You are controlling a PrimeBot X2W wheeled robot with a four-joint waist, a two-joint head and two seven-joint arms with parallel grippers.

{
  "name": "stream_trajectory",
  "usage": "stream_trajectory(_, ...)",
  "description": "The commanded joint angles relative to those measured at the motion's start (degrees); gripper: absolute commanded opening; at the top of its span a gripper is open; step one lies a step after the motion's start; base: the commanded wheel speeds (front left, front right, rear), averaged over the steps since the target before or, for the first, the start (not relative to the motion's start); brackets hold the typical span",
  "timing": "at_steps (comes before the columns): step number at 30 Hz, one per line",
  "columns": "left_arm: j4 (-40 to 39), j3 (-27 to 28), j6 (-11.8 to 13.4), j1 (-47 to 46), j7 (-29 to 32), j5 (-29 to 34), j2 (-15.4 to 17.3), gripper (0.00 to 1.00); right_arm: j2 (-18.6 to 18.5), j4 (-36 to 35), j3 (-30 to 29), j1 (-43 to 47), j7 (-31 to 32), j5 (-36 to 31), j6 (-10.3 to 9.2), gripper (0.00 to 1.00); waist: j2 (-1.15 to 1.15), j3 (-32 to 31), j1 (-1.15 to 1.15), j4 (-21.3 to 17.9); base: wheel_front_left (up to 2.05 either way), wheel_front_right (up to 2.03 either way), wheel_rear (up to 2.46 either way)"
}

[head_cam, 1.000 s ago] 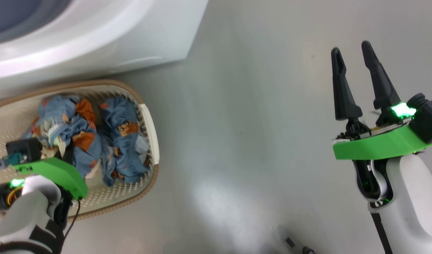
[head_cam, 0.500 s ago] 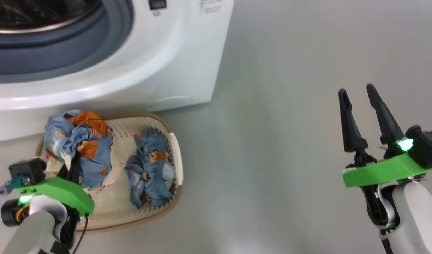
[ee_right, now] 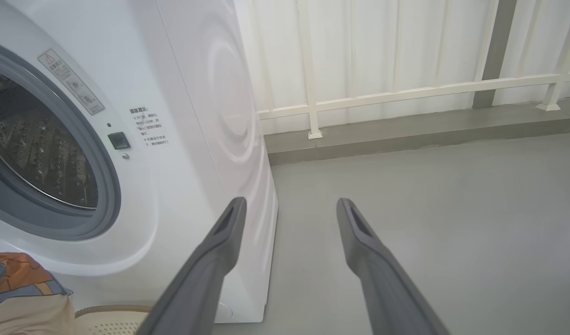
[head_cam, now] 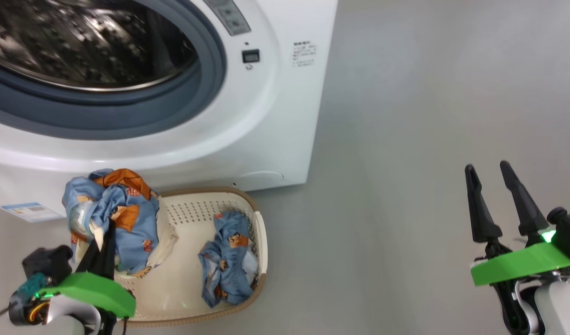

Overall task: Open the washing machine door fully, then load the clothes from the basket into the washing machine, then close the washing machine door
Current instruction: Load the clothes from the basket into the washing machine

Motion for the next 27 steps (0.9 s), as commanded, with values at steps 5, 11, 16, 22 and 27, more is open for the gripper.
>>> stream_trajectory(5, -9.1, 5.9, 0.0, 5.6, -0.8, 4.7, 0.3, 0.00, -1.6, -1.0, 1.2, 2.4, -0.4, 0.2, 0.32, 1.00, 0.00, -5.2, 0.00, 2.6, 0.00, 0.00, 0.00)
stream_trajectory(11, -17.5, 9.3, -0.2, 11.2, -0.8, 8.6, -1.4, 0.00, -2.1, -1.0, 0.9, 4.5, -0.4, 0.5, 0.32, 1.00, 0.00, -7.6, 0.00, 3.2, 0.00, 0.00, 0.00)
stream_trajectory(16, -24.7, 11.4, -0.5, 15.4, -0.8, 10.9, -2.5, 0.00, -2.0, -1.2, 0.6, 5.7, -0.4, 0.5, 0.32, 1.00, 0.00, -8.7, 0.00, 3.5, 0.00, 0.00, 0.00)
stream_trajectory(22, -30.1, 13.6, -0.7, 20.4, -0.8, 12.4, -4.2, 0.00, -1.9, -1.2, 0.5, 7.0, -0.4, 0.6, 0.32, 1.00, 0.00, -9.8, 0.00, 3.5, 0.00, 0.00, 0.00)
stream_trajectory(27, -32.6, 15.7, -0.7, 23.1, -0.8, 12.6, -5.8, 0.00, -1.8, -1.3, 0.3, 7.4, -0.4, 0.7, 0.32, 1.00, 0.00, -10.3, 0.00, 3.1, 0.00, 0.00, 0.00)
